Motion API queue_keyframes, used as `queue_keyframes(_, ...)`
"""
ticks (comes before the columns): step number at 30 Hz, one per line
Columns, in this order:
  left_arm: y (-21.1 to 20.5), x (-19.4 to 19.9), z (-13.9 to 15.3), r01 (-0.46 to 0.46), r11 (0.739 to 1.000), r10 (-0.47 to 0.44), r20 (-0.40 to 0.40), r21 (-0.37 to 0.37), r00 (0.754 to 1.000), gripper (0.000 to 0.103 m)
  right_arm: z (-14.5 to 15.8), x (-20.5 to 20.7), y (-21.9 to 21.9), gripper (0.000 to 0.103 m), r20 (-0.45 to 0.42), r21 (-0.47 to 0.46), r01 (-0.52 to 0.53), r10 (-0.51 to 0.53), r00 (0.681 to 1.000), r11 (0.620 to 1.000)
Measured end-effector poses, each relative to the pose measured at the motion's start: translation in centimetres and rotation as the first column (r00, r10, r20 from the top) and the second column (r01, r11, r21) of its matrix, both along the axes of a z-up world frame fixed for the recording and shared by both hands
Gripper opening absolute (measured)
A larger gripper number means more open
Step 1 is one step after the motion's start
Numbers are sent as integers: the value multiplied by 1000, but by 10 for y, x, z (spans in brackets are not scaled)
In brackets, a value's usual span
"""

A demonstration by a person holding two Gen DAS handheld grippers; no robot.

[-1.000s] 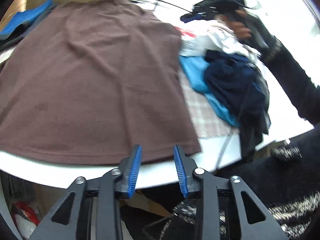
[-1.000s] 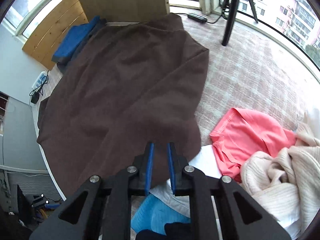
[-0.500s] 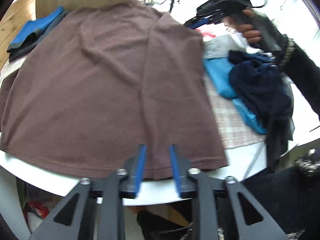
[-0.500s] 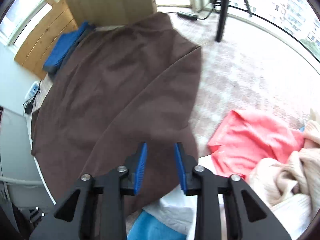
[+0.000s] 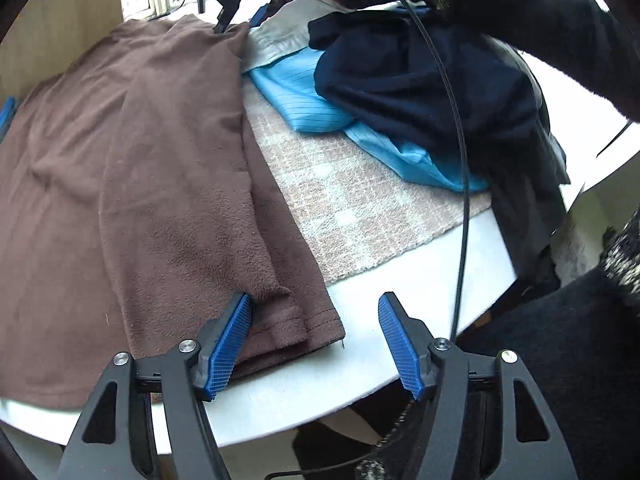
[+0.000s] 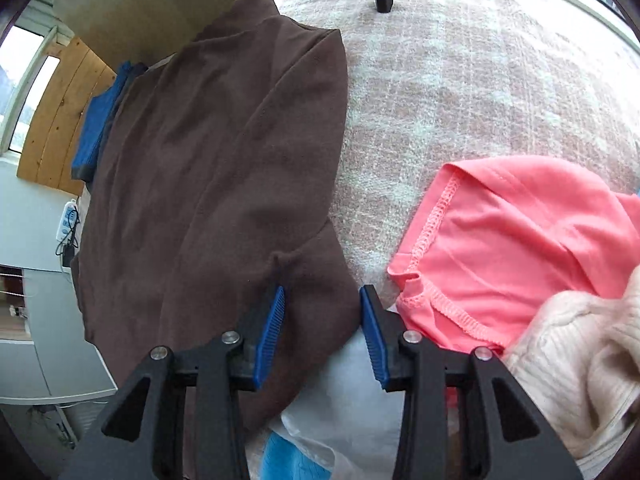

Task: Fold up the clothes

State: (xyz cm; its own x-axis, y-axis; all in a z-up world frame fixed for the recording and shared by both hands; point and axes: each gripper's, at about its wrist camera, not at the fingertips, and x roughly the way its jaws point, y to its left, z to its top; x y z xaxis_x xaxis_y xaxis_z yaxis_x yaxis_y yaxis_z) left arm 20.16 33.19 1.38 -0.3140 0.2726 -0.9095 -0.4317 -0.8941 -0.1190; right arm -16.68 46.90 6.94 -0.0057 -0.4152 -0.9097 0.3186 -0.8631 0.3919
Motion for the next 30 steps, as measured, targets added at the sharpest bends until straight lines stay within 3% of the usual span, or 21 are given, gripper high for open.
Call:
queue_keyframes(3, -12, -5, 4, -31, 999, 31, 6, 21, 1000, 17, -1, 3, -10, 36, 3, -24, -32, 32, 999, 999)
queue_keyframes(4, -18, -5, 9, -44, 997, 44, 10, 59, 999, 13, 1, 4, -13, 30, -3, -20, -43, 43, 999, 999)
queue_keyframes(5, -24, -5, 14, -58, 993, 57, 15, 102, 998, 10, 2, 5, -17, 13, -8, -19, -52, 52, 999, 998)
queue_keyframes(8, -42, -6, 31, -99, 969, 94, 32, 227, 995, 9, 24, 7, -24, 8, -61, -1, -46, 45, 997, 999)
queue_keyframes(11, -59, -6, 49, -130, 931, 122, 45, 342, 992, 9, 61, 1, -18, 7, -112, -49, 0, -6, 994, 999)
queue_keyframes(12, -62, -6, 49, -135, 924, 126, 48, 357, 991, 9, 69, 0, -18, 6, -128, -48, 15, -21, 992, 999)
queue_keyframes(16, -84, -4, 49, -188, 889, 176, 67, 417, 982, 8, 56, -5, -44, 6, -104, 128, 9, 4, 995, 992)
queue_keyframes(21, -124, 6, 50, -293, 813, 284, 96, 503, 954, 8, 90, -2, -74, 6, -150, 136, -13, 33, 988, 991)
queue_keyframes(24, -155, 10, 49, -365, 765, 366, 108, 530, 924, 9, 114, 1, -100, 6, -171, 151, -75, 101, 980, 986)
queue_keyframes(27, -182, 10, 40, -446, 719, 448, 134, 533, 884, 8, 110, -2, -153, 6, -173, 193, -128, 162, 972, 973)
queue_keyframes(30, -194, 8, 26, -501, 711, 488, 166, 494, 857, 8, 90, -2, -204, 6, -171, 257, -172, 220, 960, 951)
